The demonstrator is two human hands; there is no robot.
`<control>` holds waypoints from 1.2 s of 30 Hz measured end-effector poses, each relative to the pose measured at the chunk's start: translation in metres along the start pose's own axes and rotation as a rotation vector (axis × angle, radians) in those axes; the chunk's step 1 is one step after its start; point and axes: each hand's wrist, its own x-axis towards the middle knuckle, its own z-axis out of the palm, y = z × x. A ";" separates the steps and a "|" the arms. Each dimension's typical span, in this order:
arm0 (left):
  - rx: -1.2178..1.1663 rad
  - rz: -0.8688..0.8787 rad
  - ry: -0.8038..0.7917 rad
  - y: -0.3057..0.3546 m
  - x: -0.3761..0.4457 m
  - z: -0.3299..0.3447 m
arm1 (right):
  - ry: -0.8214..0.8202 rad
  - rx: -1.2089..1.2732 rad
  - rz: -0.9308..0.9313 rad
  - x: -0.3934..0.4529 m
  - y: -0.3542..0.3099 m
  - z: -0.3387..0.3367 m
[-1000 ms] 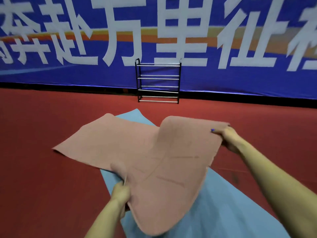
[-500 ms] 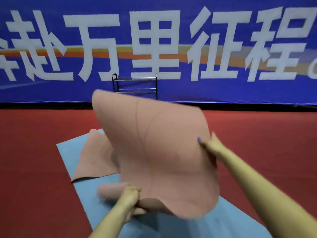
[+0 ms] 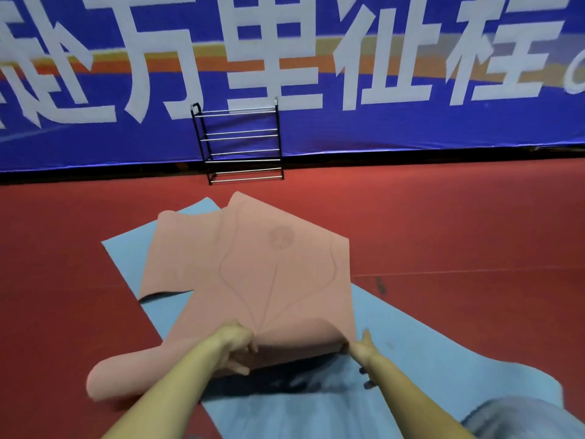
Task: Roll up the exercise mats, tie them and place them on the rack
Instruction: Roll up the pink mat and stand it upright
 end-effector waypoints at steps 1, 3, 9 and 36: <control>0.097 0.050 0.058 -0.002 0.000 0.001 | 0.008 0.053 -0.029 -0.003 -0.010 -0.003; 0.194 0.161 0.107 -0.005 0.004 -0.002 | 0.010 0.166 -0.055 -0.004 -0.018 -0.008; 0.587 0.466 0.041 -0.008 0.002 -0.012 | -0.225 0.494 0.164 -0.015 -0.006 -0.007; 1.235 0.331 0.024 -0.157 0.036 0.058 | -0.243 0.291 0.338 -0.029 0.054 -0.127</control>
